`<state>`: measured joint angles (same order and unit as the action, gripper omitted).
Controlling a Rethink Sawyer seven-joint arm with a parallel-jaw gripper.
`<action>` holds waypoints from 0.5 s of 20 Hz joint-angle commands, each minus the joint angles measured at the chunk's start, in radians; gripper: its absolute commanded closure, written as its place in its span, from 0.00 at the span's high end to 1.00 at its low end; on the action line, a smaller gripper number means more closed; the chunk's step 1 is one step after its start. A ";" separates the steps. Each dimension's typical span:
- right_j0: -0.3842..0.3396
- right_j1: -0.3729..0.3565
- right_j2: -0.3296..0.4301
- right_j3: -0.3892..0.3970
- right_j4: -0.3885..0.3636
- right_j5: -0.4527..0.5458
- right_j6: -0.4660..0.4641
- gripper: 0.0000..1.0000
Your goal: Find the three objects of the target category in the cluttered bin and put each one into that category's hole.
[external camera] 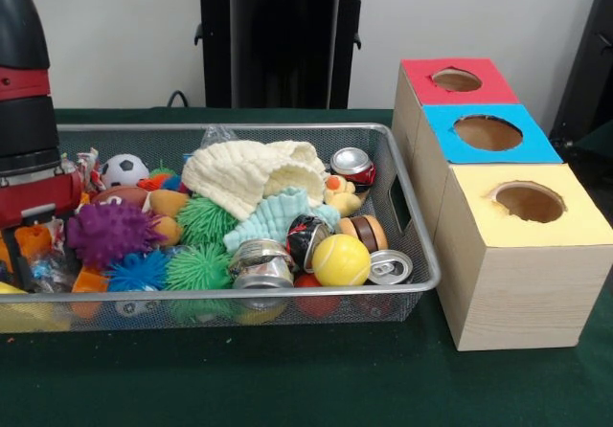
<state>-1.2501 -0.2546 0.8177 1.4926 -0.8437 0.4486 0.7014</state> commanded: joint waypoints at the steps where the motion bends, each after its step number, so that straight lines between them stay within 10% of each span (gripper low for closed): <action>1: -0.015 0.115 -0.023 -0.020 -0.105 0.013 -0.244 1.00; 10: -0.018 0.128 -0.020 -0.023 -0.125 0.003 -0.235 1.00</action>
<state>-1.2695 -0.2256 0.8336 1.4939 -0.8610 0.4298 0.7014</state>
